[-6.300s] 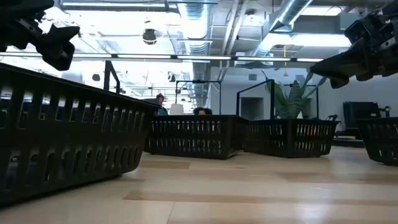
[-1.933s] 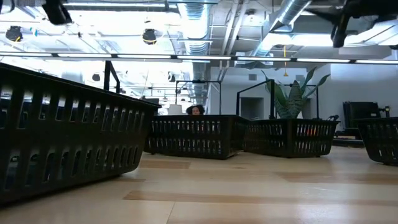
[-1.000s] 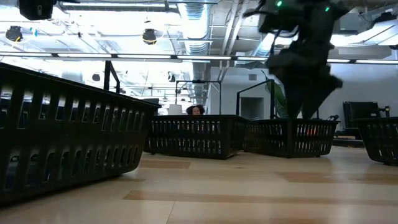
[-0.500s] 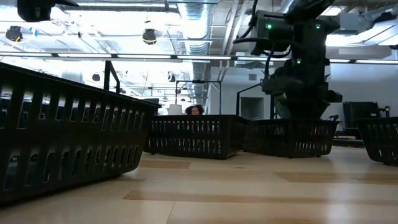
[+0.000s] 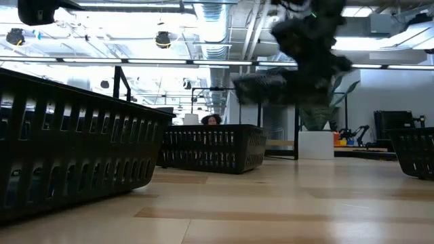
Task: Stack baskets on shelf by color
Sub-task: Put the black bin on the shelf, then stack the black basket on the black basket on the shelf
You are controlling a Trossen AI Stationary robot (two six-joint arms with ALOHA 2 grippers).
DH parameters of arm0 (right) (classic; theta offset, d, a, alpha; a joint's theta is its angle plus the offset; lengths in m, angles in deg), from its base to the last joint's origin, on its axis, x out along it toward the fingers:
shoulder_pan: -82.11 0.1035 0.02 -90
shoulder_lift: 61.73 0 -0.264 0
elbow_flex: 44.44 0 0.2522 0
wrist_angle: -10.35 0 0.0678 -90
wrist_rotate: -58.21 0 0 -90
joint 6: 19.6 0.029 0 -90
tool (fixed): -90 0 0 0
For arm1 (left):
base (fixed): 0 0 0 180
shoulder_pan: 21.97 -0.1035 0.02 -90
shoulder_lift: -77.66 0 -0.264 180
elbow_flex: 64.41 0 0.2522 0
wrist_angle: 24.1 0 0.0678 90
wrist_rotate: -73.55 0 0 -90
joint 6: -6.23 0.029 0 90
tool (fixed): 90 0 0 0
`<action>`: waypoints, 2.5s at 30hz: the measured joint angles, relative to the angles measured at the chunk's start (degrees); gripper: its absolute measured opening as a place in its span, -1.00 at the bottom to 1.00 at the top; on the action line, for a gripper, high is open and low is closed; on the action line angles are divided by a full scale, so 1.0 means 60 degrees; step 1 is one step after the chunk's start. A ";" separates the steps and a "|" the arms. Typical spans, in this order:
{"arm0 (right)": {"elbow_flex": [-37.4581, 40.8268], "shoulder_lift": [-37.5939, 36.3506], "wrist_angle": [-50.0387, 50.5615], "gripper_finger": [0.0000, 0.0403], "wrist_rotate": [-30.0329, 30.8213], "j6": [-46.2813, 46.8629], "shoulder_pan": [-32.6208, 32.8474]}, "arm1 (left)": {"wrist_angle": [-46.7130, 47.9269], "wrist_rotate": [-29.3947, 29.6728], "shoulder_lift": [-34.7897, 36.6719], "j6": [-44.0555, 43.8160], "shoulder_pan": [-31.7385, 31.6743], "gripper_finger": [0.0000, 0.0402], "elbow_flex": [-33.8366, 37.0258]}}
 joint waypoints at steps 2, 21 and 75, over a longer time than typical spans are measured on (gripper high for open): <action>-0.0771 0.0304 -0.0049 -0.96 0.0022 -0.0518 -0.0353 | 0.0000 0.0004 -0.0001 -0.0015 0.0000 0.13 0.0000; -0.5891 0.5303 -0.0144 -0.90 0.0308 -0.1835 -0.2691 | -0.0025 0.0000 -0.0004 -0.0203 0.0000 0.13 0.0000; -0.6439 0.7382 0.1387 0.06 -0.0460 -0.5644 0.1021 | -0.0021 -0.0361 -0.0007 -0.0428 0.0004 0.13 0.0000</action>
